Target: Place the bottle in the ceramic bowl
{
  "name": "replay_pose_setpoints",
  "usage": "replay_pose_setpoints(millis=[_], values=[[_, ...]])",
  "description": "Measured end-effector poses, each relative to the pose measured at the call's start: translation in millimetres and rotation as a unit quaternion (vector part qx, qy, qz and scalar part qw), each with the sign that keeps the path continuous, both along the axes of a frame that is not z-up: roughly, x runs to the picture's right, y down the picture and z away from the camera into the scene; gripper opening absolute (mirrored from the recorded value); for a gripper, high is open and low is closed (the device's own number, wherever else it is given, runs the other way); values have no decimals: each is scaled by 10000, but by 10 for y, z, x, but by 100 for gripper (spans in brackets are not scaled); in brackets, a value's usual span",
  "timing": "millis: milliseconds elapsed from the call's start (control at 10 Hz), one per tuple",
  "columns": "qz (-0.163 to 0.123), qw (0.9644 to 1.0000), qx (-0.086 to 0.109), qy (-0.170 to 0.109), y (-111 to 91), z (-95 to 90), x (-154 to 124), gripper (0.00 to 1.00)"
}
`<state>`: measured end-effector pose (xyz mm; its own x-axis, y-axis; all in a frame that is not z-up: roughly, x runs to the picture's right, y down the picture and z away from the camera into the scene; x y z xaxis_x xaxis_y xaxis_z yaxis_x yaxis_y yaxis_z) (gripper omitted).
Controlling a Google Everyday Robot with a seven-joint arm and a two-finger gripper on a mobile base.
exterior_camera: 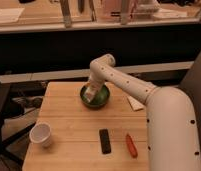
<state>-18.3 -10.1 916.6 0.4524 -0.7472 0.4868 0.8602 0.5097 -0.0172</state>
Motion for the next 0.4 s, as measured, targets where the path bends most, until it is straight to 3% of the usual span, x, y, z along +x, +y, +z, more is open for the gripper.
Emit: replay_pose_setpoints(millis=[200,400], values=[[40,10000,-24,13,-31,-21,43,70],[62,10000,-31,15,-57,-37,63,80]])
